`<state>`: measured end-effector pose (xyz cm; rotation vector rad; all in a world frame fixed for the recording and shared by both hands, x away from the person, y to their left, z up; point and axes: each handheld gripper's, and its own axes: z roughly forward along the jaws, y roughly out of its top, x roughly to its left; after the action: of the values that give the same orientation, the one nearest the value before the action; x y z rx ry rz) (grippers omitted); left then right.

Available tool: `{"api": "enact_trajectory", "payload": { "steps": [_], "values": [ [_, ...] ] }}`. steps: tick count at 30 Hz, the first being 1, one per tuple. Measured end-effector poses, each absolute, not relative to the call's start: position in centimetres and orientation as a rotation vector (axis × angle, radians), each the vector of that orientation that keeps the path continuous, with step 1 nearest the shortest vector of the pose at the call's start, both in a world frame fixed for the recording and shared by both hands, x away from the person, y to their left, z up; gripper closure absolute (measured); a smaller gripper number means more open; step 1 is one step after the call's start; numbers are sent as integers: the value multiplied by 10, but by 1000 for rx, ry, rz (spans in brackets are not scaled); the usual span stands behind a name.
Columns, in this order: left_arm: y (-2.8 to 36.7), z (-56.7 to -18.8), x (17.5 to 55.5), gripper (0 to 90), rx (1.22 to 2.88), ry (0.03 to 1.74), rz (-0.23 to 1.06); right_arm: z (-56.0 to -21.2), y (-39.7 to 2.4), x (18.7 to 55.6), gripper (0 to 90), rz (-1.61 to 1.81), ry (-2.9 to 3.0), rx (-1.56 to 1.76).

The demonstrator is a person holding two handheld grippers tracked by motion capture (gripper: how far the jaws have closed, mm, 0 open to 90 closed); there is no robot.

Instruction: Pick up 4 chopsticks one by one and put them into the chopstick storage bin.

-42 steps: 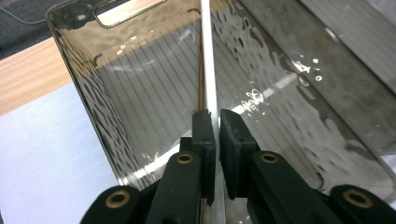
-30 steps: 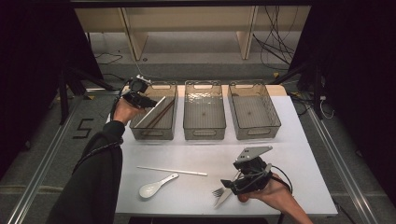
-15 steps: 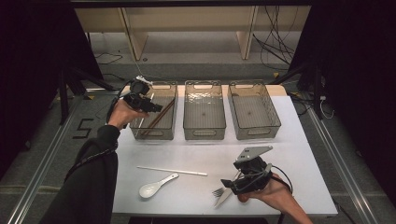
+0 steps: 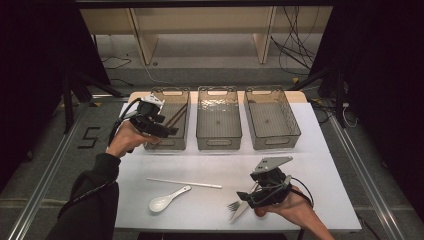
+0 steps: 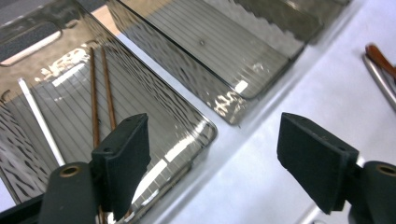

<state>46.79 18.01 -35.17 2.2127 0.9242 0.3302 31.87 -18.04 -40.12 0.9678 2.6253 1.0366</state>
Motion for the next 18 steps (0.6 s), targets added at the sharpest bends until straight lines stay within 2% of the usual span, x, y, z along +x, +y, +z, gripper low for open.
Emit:
{"api": "enact_trajectory", "payload": {
  "steps": [18],
  "values": [
    [165, -382, 427, 213, 2426, 720, 251, -399, -186, 318, 261, 1072, 2585, 991]
  ]
}}
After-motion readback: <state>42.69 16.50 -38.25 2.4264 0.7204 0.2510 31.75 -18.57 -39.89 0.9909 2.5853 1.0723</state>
